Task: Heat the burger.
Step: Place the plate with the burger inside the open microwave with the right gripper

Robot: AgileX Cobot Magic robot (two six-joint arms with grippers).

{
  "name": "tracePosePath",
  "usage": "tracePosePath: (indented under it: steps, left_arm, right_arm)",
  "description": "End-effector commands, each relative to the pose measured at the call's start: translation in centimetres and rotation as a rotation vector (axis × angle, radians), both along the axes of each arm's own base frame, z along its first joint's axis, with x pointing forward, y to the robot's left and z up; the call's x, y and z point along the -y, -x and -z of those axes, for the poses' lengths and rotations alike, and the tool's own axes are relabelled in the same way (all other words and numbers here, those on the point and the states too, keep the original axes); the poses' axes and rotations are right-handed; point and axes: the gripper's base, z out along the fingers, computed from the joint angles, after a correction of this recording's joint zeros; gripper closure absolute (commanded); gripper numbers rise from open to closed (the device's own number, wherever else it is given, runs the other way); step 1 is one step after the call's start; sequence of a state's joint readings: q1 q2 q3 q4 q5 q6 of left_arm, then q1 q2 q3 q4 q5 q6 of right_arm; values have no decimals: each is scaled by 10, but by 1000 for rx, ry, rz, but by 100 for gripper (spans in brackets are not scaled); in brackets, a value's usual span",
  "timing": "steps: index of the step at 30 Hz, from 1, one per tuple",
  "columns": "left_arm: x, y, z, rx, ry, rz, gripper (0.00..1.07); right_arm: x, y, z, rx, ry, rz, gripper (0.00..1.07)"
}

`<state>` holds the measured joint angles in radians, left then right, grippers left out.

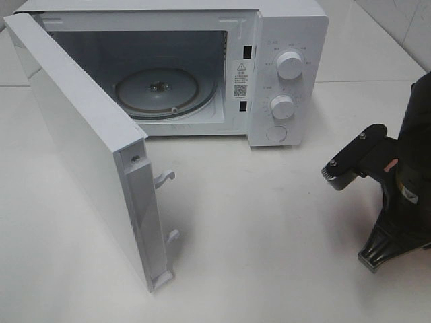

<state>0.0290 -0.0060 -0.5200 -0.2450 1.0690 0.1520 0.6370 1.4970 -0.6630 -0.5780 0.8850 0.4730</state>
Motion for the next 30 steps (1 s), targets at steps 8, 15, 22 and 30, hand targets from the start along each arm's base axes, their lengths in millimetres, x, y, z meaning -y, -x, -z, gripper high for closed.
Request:
tracePosePath:
  steps: [8,15,22,30]
  left_arm:
    - [0,3,1,9,-2,0,8]
    - [0,3,1,9,-2,0,8]
    - [0,3,1,9,-2,0,8]
    - [0,3,1,9,-2,0,8]
  right_arm:
    - [-16,11,-6,26,91,-146,107]
    - [-31,21,-7,39,111,-246,107]
    - [-42,29,-8,52,140,-328,107]
    - [-57,41,-9,68,157,-438,107]
